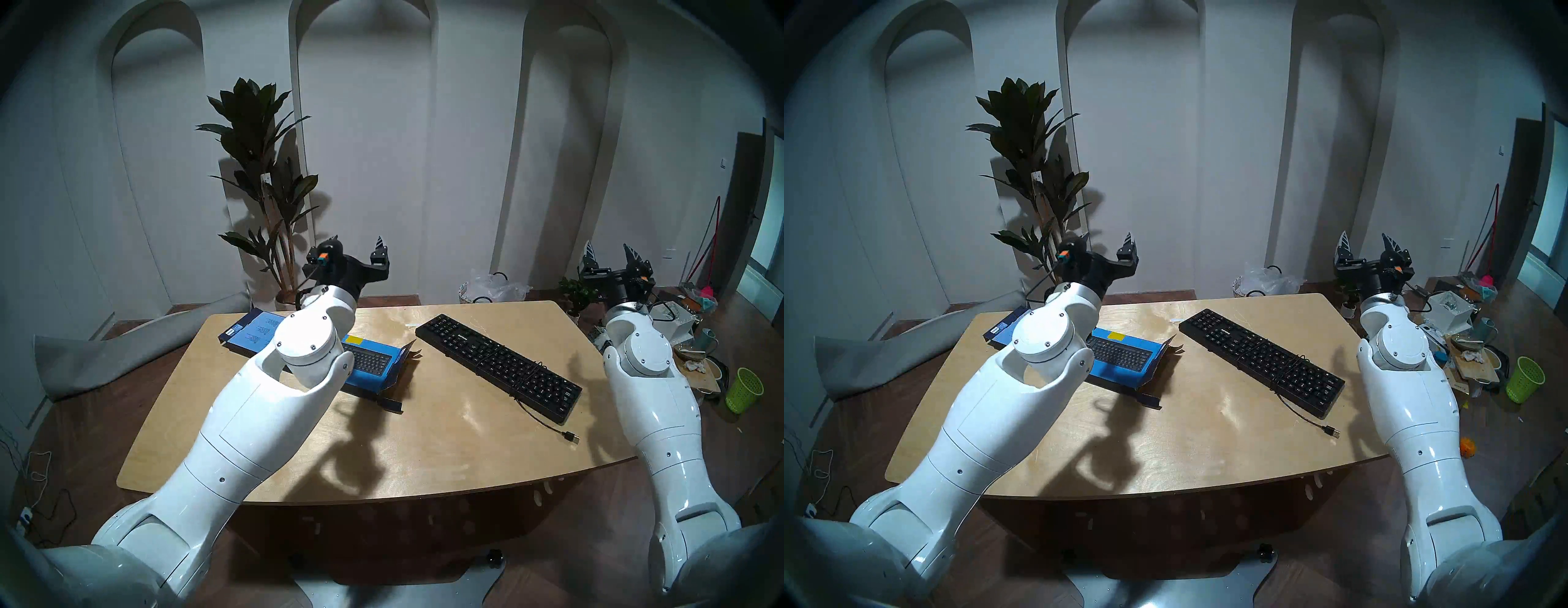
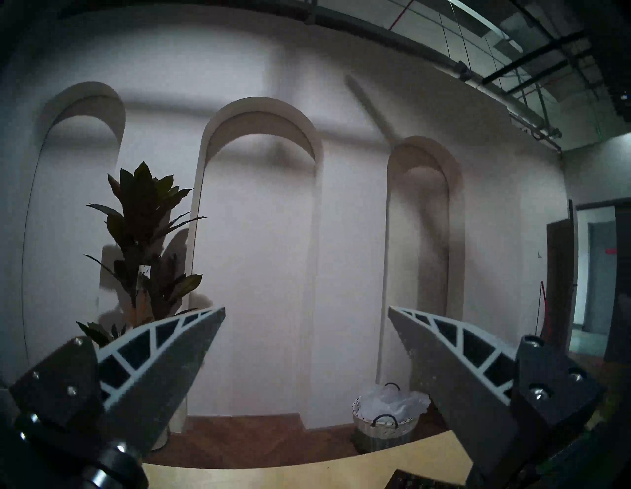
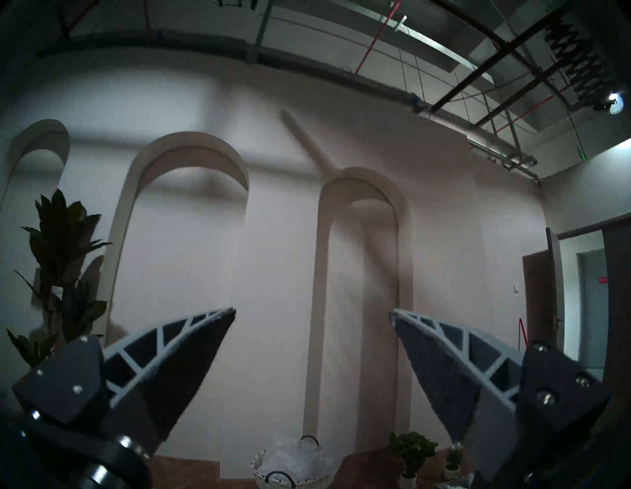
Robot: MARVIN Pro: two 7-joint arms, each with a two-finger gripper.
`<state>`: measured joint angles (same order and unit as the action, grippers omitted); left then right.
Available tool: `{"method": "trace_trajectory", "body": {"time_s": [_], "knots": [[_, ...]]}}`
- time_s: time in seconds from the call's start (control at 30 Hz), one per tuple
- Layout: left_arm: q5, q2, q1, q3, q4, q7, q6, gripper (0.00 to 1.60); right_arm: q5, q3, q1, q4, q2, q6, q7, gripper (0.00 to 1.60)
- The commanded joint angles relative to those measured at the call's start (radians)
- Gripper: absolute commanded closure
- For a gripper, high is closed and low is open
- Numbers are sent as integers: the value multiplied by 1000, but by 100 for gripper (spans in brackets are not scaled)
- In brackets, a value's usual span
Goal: Unwrap the new keyboard and set the wrapping aside
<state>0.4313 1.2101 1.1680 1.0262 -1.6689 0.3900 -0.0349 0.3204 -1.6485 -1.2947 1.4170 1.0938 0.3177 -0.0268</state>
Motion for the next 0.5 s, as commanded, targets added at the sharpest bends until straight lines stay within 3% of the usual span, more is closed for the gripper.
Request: {"method": "trace_trajectory", "body": {"time_s": [0.0,0.47], "knots": [[-72,-24,-33,-8,58,14,25,0,-20,-5,-80,102,-11,73,19,0],[-154,-15,-146,-2,154,16,100,0,-19,35,-273,286,24,143,65,0]]}}
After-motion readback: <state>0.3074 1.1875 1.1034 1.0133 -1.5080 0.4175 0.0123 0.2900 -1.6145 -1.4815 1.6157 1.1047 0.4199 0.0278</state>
